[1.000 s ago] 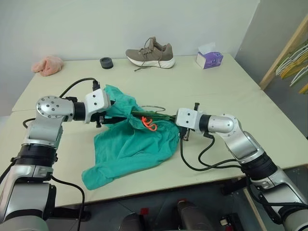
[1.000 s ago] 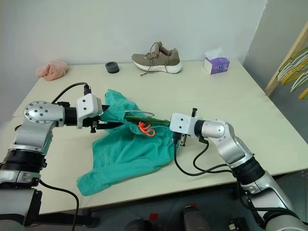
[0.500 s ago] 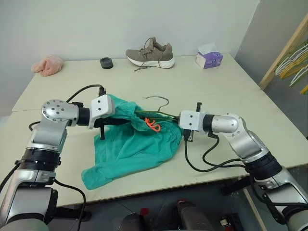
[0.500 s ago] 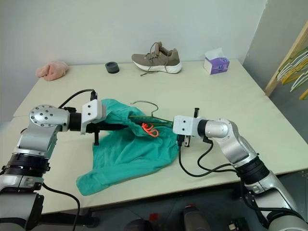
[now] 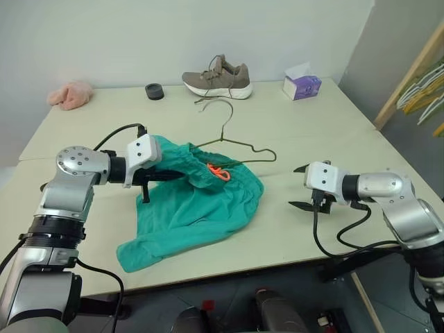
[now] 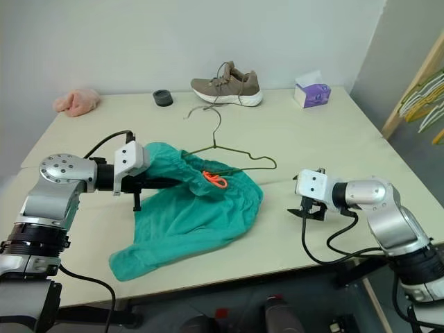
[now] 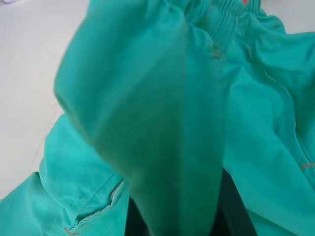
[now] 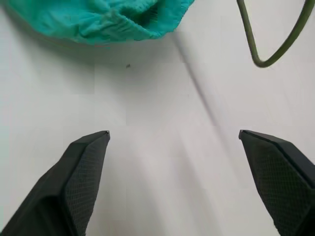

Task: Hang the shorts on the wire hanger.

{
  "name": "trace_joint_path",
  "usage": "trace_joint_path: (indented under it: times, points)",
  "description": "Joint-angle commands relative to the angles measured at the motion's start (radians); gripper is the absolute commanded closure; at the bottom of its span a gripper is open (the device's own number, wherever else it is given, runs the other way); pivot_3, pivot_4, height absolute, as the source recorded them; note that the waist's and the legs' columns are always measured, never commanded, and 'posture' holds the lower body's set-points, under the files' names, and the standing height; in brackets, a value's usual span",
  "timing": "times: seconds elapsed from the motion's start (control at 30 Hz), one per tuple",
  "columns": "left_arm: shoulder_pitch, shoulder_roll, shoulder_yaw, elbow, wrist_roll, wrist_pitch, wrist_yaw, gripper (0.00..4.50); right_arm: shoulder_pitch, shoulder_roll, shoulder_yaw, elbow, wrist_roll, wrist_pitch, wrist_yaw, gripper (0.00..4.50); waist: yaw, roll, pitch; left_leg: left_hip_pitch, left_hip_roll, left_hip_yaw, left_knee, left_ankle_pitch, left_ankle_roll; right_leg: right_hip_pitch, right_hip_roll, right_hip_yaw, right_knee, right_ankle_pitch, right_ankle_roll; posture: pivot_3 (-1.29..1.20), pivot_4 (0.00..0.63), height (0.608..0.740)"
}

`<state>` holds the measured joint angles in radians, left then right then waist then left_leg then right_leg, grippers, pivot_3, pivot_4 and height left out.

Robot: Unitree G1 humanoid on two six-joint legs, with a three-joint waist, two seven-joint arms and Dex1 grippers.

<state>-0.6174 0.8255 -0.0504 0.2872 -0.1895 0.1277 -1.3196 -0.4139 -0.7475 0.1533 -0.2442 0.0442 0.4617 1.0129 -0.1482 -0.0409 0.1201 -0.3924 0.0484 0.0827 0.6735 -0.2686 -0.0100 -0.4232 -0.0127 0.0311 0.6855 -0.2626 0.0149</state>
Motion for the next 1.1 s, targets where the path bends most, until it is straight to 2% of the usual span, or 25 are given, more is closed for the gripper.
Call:
trace_joint_path:
  times: [0.03,0.23,0.57,0.7,0.93,1.03,1.1]
  points:
    - [-0.023,0.004,0.04,-0.017,-0.031,0.013,0.015,4.5,0.04,0.148,-0.1,-0.16,0.157,0.306,-0.136,0.02,-0.003,0.0,0.0,0.001,0.0,0.0,0.001,0.0,0.0,0.0,0.0,0.0,0.003,0.0,0.0,-0.17,0.095,0.74]
    - [-0.032,0.004,0.036,-0.02,-0.033,0.018,0.019,4.5,0.066,0.442,-0.146,-0.192,0.237,0.574,-0.387,0.02,0.0,0.0,0.0,0.0,0.0,0.0,0.003,0.0,0.0,-0.001,0.003,0.0,0.006,0.0,0.0,-0.16,0.092,0.74]
    - [-0.039,0.004,0.037,-0.03,-0.036,0.021,0.027,4.5,0.041,0.608,-0.135,-0.07,0.283,0.656,-0.536,0.02,0.006,-0.001,-0.001,-0.002,-0.001,0.0,0.004,0.0,0.0,-0.001,0.001,-0.001,0.005,0.0,0.0,-0.15,0.085,0.74]
    - [-0.028,0.006,0.043,-0.046,-0.042,0.027,0.033,4.5,0.024,0.635,-0.119,-0.01,0.269,0.627,-0.577,0.88,0.005,-0.001,-0.001,-0.002,-0.001,-0.001,0.004,0.0,0.0,-0.001,0.002,-0.001,0.005,0.0,0.0,-0.14,0.084,0.74]
    - [0.0,0.012,0.072,-0.083,-0.073,0.068,0.052,4.5,0.008,0.577,-0.062,0.065,0.171,0.426,-0.625,3.41,0.004,-0.001,-0.001,-0.003,-0.001,-0.001,0.004,0.0,0.0,-0.002,0.002,-0.001,0.005,0.0,0.0,-0.14,0.085,0.74]
    - [0.031,0.027,0.097,-0.129,-0.108,0.12,0.047,4.5,-0.004,0.521,-0.078,0.099,0.151,0.353,-0.613,4.47,0.004,-0.001,-0.001,-0.003,-0.001,-0.001,0.004,0.0,0.0,-0.002,0.002,-0.001,0.004,0.0,0.0,-0.14,0.086,0.74]
    - [0.052,0.044,0.11,-0.158,-0.129,0.153,0.036,4.5,-0.009,0.476,-0.093,0.116,0.152,0.321,-0.592,4.49,0.004,-0.001,-0.001,-0.003,-0.001,-0.001,0.004,0.0,0.0,-0.002,0.002,-0.001,0.004,0.0,0.0,-0.14,0.086,0.74]
